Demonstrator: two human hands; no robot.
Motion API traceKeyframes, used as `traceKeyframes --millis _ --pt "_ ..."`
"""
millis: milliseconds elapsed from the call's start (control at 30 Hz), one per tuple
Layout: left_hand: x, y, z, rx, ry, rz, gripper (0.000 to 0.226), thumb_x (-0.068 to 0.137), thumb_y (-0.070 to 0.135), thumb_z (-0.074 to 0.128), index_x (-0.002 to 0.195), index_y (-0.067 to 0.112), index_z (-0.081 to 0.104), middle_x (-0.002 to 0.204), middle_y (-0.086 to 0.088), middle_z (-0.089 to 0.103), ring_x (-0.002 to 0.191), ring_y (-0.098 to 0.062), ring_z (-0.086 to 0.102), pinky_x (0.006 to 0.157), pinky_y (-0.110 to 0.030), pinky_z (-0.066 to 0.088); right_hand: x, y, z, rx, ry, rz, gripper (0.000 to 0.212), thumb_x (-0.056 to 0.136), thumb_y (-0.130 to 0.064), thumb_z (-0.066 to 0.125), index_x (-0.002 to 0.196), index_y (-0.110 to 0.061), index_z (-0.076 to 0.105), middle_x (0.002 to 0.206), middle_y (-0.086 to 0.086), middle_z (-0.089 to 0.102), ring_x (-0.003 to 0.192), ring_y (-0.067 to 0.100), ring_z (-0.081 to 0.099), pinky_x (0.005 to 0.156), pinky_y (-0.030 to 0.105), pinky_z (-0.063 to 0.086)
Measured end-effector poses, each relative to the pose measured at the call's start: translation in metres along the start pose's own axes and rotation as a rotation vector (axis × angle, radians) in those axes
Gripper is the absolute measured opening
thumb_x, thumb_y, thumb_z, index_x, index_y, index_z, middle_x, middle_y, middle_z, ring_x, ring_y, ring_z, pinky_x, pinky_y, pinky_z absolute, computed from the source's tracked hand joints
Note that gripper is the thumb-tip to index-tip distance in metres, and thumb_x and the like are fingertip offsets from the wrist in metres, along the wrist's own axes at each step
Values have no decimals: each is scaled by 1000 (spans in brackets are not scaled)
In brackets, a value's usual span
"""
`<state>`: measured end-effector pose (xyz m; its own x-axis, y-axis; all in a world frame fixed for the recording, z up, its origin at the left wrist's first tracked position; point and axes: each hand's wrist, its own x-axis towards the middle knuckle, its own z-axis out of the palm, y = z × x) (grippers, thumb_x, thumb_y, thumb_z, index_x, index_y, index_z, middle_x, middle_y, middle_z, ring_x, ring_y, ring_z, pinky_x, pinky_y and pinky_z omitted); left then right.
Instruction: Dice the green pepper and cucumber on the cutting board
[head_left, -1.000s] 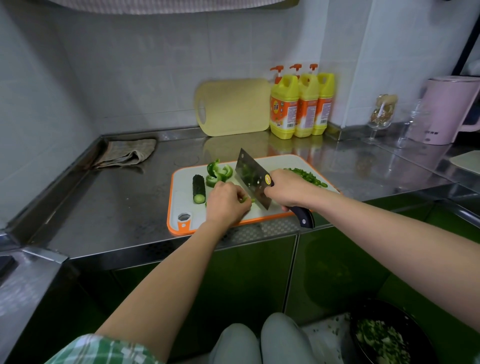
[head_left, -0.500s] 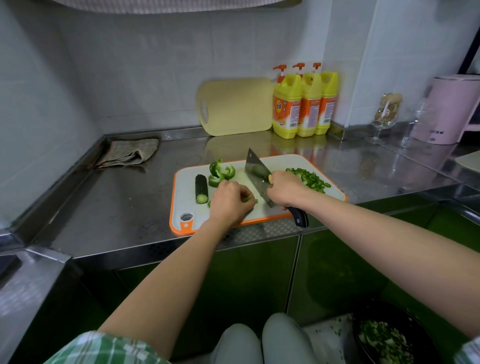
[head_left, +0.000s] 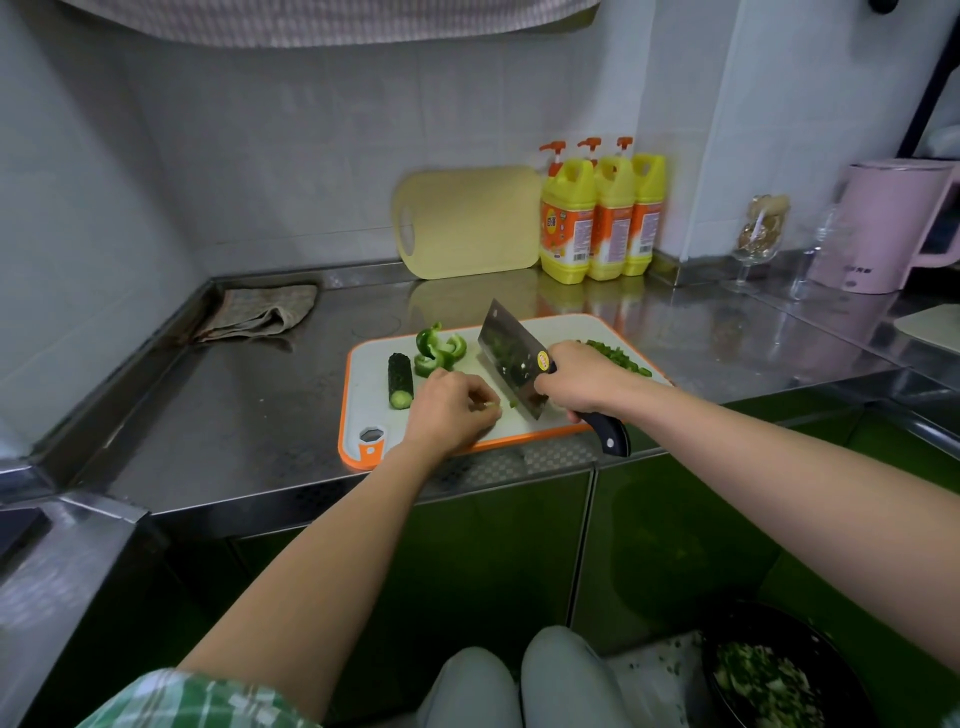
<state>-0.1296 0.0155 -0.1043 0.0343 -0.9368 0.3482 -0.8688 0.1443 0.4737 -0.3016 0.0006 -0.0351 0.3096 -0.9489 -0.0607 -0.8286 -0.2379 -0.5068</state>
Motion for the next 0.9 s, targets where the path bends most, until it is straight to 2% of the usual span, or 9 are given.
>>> traceKeyframes --millis 100,267,400,500,600,733,900 --pt "-2 0 -1 -3 11 -8 13 80 27 69 92 25 75 85 7 69 95 -18 55 77 -33 49 0 -2 1 -60 -11 -5 11 92 -9 45 84 -6 52 62 12 60 49 23 60 47 24 43" --pt "-1 1 0 -16 88 -32 16 79 31 75 93 23 73 81 6 68 89 -19 58 77 -35 49 3 -4 6 -154 -34 10 11 91 -10 45 89 -5 55 62 13 63 51 24 61 48 24 45" --pt "1 5 2 -39 109 -12 12 81 30 75 91 23 75 87 5 71 87 -15 59 75 -32 49 9 -6 8 -247 -15 40 12 91 -8 47 94 -3 58 68 9 58 54 18 54 45 24 36" --pt "2 5 4 -88 82 -7 14 84 28 72 96 24 78 93 5 74 89 -13 62 78 -29 50 15 1 7 -158 -14 48 10 91 -6 44 86 -4 53 64 12 58 48 22 57 42 23 37" --pt "2 3 7 -30 71 18 18 85 27 69 100 24 77 95 1 73 98 -19 55 85 -34 47 15 9 5 -77 58 42 8 91 -7 43 84 -7 47 64 11 56 45 22 58 43 23 39" --pt "1 3 5 81 90 33 20 85 25 65 101 24 78 91 -1 72 100 -23 50 82 -35 44 7 6 -3 1 58 9 8 92 -8 44 86 -8 48 72 14 58 46 22 57 43 22 39" --pt "-5 7 1 65 164 -50 10 82 30 71 88 25 77 85 2 71 98 -19 52 74 -28 41 -3 -8 2 -58 -12 -27 9 92 -9 45 89 -6 53 71 16 63 47 21 59 41 21 39"
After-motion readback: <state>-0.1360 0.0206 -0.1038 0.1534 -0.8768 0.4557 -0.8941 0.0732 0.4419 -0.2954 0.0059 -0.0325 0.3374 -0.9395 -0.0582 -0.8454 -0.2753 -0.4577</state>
